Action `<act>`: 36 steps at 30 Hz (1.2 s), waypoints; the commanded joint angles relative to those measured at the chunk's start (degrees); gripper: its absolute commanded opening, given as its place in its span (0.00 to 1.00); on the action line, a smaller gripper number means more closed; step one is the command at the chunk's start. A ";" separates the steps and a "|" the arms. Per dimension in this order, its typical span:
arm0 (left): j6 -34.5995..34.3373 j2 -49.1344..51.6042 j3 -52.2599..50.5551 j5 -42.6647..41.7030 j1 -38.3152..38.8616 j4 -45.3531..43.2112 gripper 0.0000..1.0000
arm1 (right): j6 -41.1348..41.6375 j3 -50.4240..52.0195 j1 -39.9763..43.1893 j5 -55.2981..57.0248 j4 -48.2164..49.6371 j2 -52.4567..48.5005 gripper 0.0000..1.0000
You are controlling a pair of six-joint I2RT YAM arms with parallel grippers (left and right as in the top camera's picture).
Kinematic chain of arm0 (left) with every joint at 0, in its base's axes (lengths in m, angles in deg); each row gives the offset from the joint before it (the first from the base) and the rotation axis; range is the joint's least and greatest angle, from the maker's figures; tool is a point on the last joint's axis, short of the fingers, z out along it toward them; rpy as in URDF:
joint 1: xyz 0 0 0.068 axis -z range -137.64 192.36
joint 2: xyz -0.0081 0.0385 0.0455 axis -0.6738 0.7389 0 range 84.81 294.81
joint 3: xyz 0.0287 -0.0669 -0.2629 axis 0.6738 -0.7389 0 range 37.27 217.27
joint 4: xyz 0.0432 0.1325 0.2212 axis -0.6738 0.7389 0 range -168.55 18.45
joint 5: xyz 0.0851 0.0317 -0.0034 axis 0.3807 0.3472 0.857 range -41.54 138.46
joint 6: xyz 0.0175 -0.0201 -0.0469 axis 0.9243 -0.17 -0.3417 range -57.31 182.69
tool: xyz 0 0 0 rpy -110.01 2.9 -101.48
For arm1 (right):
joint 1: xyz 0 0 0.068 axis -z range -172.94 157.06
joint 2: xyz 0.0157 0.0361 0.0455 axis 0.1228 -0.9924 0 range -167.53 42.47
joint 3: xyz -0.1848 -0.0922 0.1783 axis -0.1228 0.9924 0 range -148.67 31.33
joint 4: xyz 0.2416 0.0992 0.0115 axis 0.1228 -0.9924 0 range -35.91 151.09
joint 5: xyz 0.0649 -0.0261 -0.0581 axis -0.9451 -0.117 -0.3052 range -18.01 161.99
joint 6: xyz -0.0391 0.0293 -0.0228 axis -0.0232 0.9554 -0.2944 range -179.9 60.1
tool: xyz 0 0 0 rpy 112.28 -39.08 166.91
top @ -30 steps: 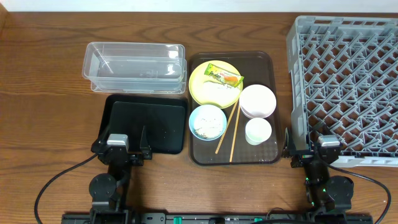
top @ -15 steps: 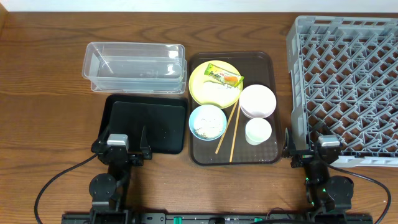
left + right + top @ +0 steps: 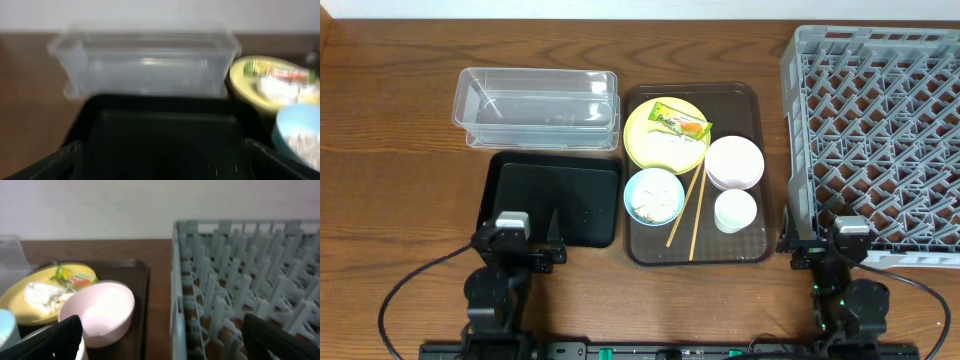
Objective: Sort waste into correct bins and load items into the dishwasher rack
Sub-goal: 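Reach the left gripper to the yellow plate and grasp the tissue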
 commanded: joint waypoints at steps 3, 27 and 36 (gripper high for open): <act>-0.31 11.30 11.74 -0.92 -0.24 3.39 1.00 | 0.15 -9.11 -0.48 3.58 -5.22 -7.52 0.99; -3.37 61.59 55.47 -4.00 -0.24 39.06 1.00 | -0.09 -47.82 -0.48 -0.70 -34.18 -55.98 0.99; -3.63 62.03 55.47 -11.58 0.48 27.04 1.00 | -0.09 -47.80 -0.48 -1.86 -33.66 -55.93 0.99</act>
